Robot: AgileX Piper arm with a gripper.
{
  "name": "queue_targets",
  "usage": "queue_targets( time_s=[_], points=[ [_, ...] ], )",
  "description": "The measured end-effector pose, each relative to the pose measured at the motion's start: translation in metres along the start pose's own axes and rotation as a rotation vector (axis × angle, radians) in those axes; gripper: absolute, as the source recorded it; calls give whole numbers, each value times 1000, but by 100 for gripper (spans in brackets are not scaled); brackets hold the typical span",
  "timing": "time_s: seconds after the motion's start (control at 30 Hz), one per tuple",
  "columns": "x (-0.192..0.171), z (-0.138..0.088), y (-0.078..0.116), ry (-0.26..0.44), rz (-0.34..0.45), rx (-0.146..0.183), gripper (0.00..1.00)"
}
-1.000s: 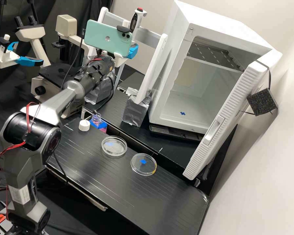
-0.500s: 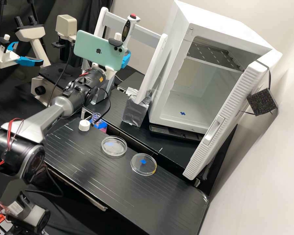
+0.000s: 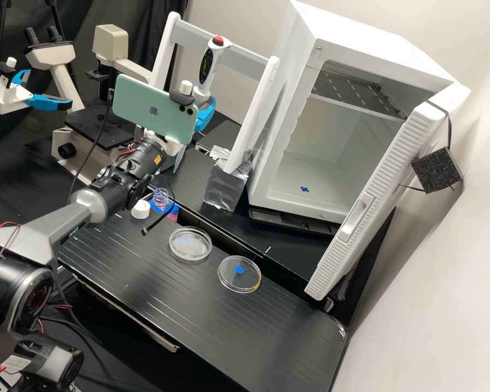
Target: Use the pipette
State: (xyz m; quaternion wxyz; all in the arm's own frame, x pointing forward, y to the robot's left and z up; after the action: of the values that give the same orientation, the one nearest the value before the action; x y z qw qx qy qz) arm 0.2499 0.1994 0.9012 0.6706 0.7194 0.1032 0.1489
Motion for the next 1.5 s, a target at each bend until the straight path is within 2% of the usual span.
queue_targets(
  time_s=[0.23, 0.33, 0.73, 1.13, 1.33, 1.5],
  points=[
    [-9, 9, -19, -17, -48, 12, 0],
    [-13, 13, -26, -20, -51, 7, 0],
    [-17, 19, -33, -15, -18, -7, 0],
    [-27, 30, -51, -19, -44, -20, 0],
    [-38, 32, -62, 11, -46, -43, 0],
    [-46, 31, -73, 63, -23, -84, 0]
  ],
)
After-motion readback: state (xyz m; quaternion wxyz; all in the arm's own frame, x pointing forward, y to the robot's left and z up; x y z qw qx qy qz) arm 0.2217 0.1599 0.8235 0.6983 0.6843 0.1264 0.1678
